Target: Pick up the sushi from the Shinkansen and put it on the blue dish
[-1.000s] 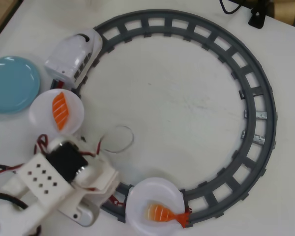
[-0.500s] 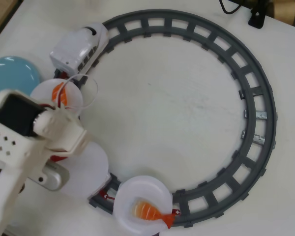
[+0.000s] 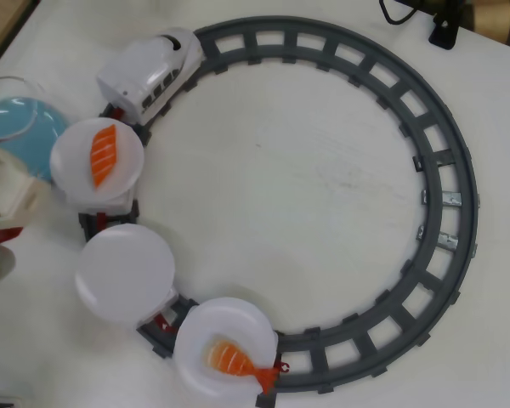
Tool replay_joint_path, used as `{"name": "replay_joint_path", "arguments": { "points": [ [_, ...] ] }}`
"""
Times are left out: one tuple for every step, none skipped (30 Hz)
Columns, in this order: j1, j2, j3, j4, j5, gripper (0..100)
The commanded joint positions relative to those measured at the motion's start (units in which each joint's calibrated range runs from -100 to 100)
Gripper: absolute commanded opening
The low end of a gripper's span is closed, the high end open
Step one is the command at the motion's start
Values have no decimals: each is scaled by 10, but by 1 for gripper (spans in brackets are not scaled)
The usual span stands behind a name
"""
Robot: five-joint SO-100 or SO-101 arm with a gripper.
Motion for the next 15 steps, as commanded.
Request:
{"name": "replay_joint_path", "arguments": {
  "points": [
    [-38, 3, -26, -27, -26, 3],
    [-43, 11, -29, -40, -33, 3],
    [-48, 22, -31, -51, -37, 3],
    [-51, 34, -32, -57, -39, 3],
    [-56, 46, -34, -60, -39, 3],
    [-59, 57, -43, -60, -40, 3],
    [-64, 71, -56, -62, -45, 3],
    [-68, 85, -74, -63, -54, 3],
    [-75, 100, -94, -63, -62, 3],
    [-82, 119, -115, -63, -68, 3],
    [-89, 136, -138, -63, -71, 3],
    [-95, 154, -161, -63, -76, 3],
    [-101, 173, -188, -63, -81, 3],
    [-106, 192, -213, -63, -84, 3],
    [-110, 210, -236, -62, -85, 3]
  ]
}}
